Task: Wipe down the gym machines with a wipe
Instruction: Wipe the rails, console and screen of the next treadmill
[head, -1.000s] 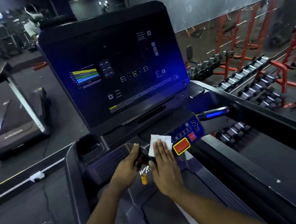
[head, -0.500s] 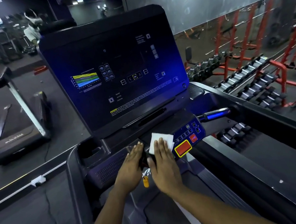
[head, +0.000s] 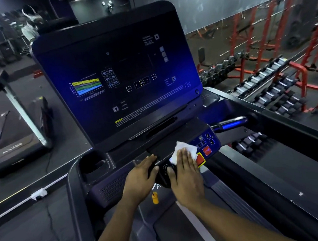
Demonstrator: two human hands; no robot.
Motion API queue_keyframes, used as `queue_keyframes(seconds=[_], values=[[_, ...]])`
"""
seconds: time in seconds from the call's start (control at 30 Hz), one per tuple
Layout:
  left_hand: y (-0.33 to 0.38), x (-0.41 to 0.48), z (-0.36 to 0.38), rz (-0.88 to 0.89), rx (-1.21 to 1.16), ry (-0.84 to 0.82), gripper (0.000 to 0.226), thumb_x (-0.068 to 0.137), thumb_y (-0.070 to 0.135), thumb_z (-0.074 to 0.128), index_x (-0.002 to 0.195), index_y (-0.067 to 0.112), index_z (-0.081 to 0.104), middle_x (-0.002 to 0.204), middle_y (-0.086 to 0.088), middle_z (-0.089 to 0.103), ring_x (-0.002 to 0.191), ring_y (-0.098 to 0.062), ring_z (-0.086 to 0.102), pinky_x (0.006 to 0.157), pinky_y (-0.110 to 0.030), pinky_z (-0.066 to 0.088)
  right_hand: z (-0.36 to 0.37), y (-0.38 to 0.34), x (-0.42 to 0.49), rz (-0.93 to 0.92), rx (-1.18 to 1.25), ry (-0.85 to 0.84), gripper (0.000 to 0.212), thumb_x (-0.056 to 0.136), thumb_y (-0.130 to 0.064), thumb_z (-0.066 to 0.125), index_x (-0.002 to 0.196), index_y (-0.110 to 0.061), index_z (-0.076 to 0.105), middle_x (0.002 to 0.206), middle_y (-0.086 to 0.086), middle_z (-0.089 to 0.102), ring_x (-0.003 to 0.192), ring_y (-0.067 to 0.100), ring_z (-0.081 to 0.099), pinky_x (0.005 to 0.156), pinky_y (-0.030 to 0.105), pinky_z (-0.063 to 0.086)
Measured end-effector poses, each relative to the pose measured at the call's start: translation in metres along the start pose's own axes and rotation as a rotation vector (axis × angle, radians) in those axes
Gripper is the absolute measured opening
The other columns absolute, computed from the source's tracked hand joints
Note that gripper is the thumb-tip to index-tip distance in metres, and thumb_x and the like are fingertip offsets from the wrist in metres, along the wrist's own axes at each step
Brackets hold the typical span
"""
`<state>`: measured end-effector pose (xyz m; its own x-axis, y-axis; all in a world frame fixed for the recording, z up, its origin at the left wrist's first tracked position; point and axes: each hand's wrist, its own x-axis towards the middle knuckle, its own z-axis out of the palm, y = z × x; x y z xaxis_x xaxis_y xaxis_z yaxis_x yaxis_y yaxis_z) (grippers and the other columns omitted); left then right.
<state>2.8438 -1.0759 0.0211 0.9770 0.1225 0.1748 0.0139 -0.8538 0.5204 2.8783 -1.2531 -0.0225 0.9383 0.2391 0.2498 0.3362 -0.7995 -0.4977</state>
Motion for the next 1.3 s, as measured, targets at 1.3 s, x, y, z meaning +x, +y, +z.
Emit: queue_keyframes(seconds=[1.3], values=[[0.001,0.006,0.0,0.026,0.078,0.117,0.044,0.095,0.062,0.043,0.129,0.043,0.063,0.126,0.023,0.067,0.105,-0.008,0.068,0.076,-0.032,0.058,-0.026,0.056,0.072,0.425,0.239,0.065,0.08,0.106,-0.051,0.029,0.159,0.0,-0.001,0.167,0.018,-0.007,0.156,0.026,-0.009,0.126,0.037,-0.005]])
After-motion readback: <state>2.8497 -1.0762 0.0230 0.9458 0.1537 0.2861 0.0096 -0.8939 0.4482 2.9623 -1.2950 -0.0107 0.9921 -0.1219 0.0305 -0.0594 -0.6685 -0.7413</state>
